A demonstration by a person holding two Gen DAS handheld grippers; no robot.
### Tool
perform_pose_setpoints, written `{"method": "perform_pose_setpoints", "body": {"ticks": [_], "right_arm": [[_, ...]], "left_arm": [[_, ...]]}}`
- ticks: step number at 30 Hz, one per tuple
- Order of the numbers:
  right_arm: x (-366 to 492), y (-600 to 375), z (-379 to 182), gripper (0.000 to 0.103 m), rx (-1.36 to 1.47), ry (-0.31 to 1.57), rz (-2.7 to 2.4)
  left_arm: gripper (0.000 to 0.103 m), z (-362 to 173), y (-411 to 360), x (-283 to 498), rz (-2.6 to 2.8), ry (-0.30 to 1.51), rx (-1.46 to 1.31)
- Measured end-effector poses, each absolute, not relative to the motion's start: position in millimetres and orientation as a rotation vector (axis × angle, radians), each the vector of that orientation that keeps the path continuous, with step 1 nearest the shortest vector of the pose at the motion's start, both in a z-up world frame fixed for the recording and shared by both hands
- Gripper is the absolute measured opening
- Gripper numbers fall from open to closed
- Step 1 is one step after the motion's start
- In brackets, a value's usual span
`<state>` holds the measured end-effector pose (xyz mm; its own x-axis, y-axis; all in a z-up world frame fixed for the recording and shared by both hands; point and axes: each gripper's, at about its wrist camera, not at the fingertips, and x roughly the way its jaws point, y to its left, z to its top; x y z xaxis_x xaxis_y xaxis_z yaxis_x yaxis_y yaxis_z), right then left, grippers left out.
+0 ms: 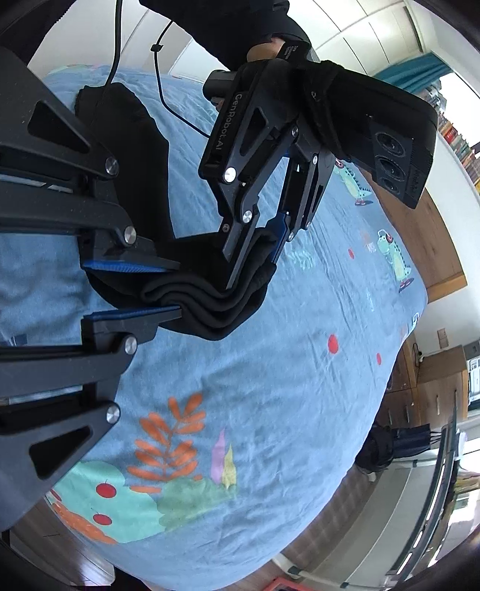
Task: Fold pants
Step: 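Close both grippers on the end of the folded pants, then lift the pants end with both grippers and fold it over the rest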
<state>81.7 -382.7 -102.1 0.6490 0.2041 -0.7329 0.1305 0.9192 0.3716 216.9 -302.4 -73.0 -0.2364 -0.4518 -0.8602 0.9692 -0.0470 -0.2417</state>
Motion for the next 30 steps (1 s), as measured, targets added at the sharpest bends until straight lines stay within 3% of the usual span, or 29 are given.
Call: {"method": "perform_pose_setpoints", "body": {"ticks": [11,19,30], "right_arm": [[90.9,-234.5,-67.8,0.0,0.147,0.907,0.184],[112.4,-138.5,-100.5,0.0,0.046,0.983,0.294],[117.8,-73.2,-160.7,0.0,0.042,1.11,0.42]], "left_arm": [[0.031,-80.4,-143.0,215.2,-1.409,0.954,0.522],[0.031,-116.5,-51.8,219.9,-1.249,1.017,0.473],[0.03,-172.1,8.4,219.0,-1.059,1.139,0.476]]}}
